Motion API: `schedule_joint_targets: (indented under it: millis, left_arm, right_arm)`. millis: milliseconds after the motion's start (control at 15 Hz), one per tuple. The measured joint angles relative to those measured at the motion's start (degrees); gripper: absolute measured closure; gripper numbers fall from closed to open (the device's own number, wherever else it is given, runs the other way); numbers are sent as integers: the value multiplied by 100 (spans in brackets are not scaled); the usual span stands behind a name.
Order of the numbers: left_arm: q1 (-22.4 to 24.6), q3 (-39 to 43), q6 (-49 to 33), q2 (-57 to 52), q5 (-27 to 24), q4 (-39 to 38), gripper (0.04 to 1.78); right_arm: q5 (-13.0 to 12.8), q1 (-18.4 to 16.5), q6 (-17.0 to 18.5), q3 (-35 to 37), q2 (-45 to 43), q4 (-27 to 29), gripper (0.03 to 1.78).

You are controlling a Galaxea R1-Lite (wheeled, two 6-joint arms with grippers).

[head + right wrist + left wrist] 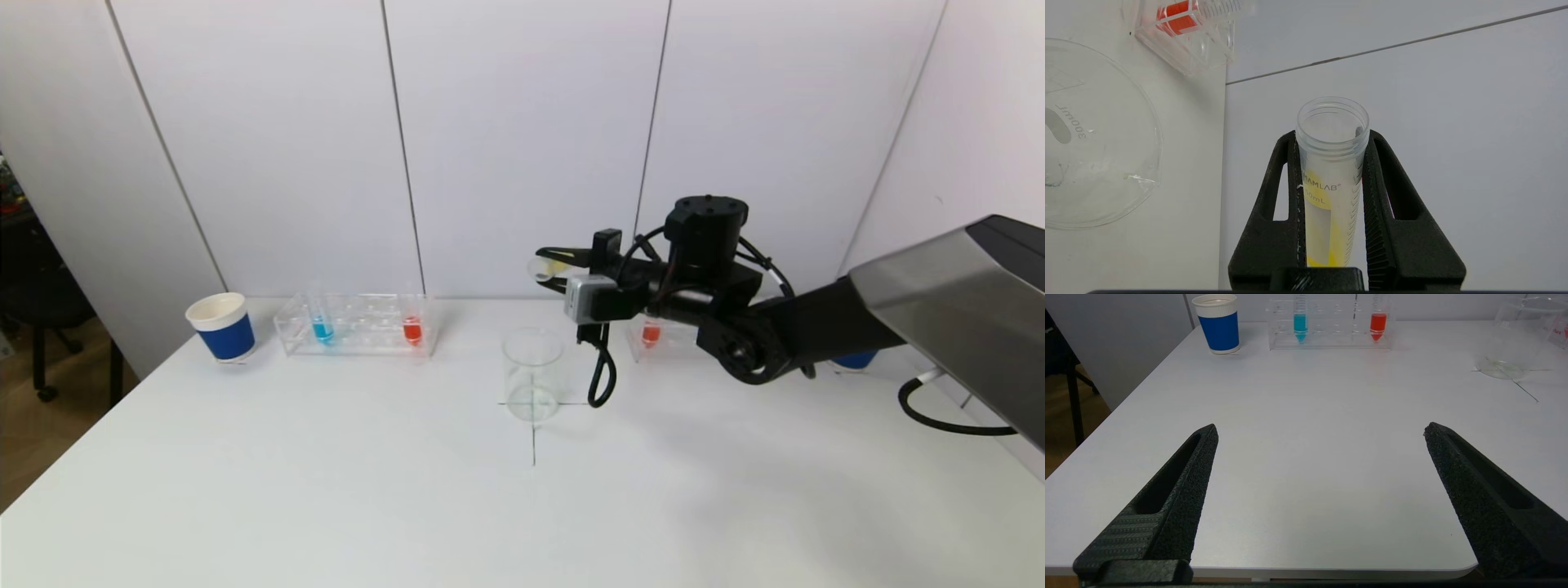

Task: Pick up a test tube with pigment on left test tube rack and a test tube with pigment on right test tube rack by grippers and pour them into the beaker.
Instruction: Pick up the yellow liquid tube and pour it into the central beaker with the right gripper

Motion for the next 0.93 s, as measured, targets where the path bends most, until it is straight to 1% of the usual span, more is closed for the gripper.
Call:
schedule_joint_targets:
  millis: [200,467,667,933]
  left_arm:
    - [0,0,-2,0,0,0,6]
    - [0,0,-2,0,0,0,6]
    - [0,0,0,0,0,0,6]
    - [0,0,0,0,0,0,6]
  right_arm:
    - [116,-41,-207,35,141,-330,135]
    - [144,-98,-458,105,345,-716,135]
    - [221,-119,-653,151,488,-945,135]
    - [257,-130,-814,166,595,-1019,135]
